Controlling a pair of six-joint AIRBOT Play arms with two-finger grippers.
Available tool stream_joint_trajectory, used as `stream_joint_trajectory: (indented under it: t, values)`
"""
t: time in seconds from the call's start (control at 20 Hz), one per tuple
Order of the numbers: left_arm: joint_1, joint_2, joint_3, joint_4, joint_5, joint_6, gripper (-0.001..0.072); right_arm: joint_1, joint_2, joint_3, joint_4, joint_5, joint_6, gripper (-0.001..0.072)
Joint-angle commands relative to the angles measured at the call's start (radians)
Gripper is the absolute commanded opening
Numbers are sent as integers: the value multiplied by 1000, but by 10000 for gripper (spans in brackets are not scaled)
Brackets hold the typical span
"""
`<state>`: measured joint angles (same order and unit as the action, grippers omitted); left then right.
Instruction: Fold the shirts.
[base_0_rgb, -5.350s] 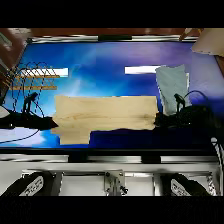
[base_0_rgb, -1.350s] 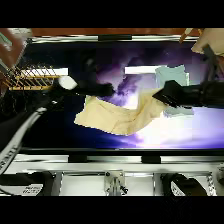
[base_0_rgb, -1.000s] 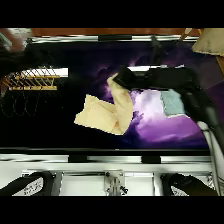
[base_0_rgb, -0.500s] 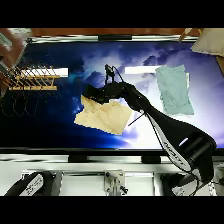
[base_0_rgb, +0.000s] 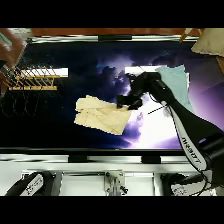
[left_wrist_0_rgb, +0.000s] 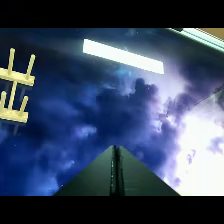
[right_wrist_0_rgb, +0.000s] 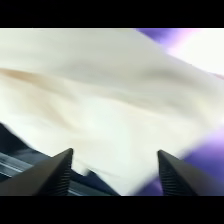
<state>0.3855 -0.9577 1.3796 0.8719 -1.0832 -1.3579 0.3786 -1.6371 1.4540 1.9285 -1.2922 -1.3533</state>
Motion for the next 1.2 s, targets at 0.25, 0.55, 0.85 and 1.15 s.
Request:
stream_joint_trajectory:
  t: [0.25,0.55,0.85,1.15]
  values:
    - [-2,1,0,0,-12,3,36,-85,43,-354,319,293,-72,674]
    - [-2,1,0,0,-29,3,36,-57,-10,-355,404,369,-101,228]
    - [-6,0,-5,0,-27,3,36,-168,52,-111,646,52,-292,84]
    - [-6,0,-5,0,-26,3,36,-311,238,296,664,41,-120,83]
